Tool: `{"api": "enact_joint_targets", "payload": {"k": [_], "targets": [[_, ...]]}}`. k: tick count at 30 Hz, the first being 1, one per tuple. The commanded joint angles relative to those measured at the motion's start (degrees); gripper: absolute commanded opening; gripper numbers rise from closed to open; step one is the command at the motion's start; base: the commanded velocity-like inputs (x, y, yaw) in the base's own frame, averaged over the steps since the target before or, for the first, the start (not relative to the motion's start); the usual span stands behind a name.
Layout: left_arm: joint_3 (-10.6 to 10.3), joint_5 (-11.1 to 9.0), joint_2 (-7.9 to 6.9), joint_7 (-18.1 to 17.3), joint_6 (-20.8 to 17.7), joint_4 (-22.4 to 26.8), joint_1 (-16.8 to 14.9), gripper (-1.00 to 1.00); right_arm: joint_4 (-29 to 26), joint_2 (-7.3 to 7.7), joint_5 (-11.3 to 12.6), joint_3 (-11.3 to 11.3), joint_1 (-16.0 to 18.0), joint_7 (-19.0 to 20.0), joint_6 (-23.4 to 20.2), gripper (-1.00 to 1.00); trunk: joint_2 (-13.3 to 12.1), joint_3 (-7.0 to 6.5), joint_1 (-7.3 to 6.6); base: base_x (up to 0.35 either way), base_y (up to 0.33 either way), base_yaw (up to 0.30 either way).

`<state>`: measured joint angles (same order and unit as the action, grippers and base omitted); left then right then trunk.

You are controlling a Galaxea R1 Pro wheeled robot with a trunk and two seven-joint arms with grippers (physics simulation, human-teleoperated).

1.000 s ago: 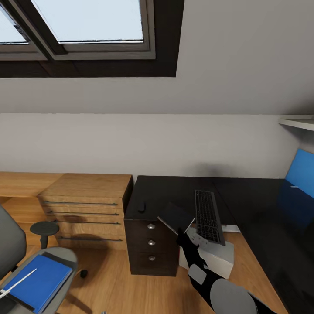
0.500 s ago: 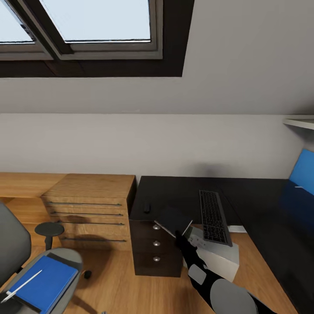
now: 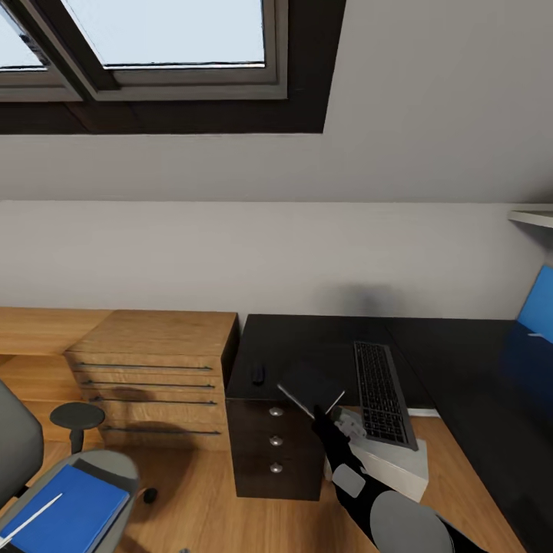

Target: In the bedroom, organize the workspace by keeping the computer under the desk, ensuring the monitor is on the desk, placing the keyboard on the desk next to the monitor, placing the mouse on the desk next to the keyboard, moving the folder from the swivel chair onto the desk next to the mouse, stacking the notebook on top of the folder with the pen on top of the notebook, and positioning the swivel chair next to the desk.

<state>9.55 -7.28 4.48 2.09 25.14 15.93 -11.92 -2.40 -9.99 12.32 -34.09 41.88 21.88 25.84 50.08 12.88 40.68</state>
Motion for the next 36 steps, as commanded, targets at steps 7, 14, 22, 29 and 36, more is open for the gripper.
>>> {"api": "enact_joint_targets", "payload": {"k": [7,14,22,29,36], "targets": [[-0.14,-0.45,0.01,0.02,0.17,-0.02,-0.04,1.00,0.03,0.00,2.09,0.06,0.01,0.31,-0.18,-1.00,0.06,0.08,0.01,0.010,0.000,0.000],[-0.14,-0.45,0.01,0.02,0.17,-0.02,-0.04,1.00,-0.01,0.00,3.56,0.06,0.03,0.28,-2.93,-1.00,0.06,0.08,0.01,0.001,0.000,0.000],[-0.14,-0.45,0.01,0.02,0.17,-0.02,-0.04,1.00,-0.20,0.00,6.34,0.02,0.04,0.27,-6.06,-1.00,0.06,0.08,0.01,0.155,0.000,0.000],[-0.14,-0.45,0.01,-0.01,0.17,-0.02,-0.04,1.00,-0.23,0.00,8.09,-0.01,0.02,0.27,-6.59,-1.00,0.06,0.08,0.01,0.145,0.000,0.000],[-0.14,-0.45,0.01,0.01,0.17,-0.02,-0.04,1.00,-0.18,0.00,8.38,-0.01,0.01,0.27,-6.67,-1.00,0.06,0.08,0.01,0.073,0.000,0.000]]}}
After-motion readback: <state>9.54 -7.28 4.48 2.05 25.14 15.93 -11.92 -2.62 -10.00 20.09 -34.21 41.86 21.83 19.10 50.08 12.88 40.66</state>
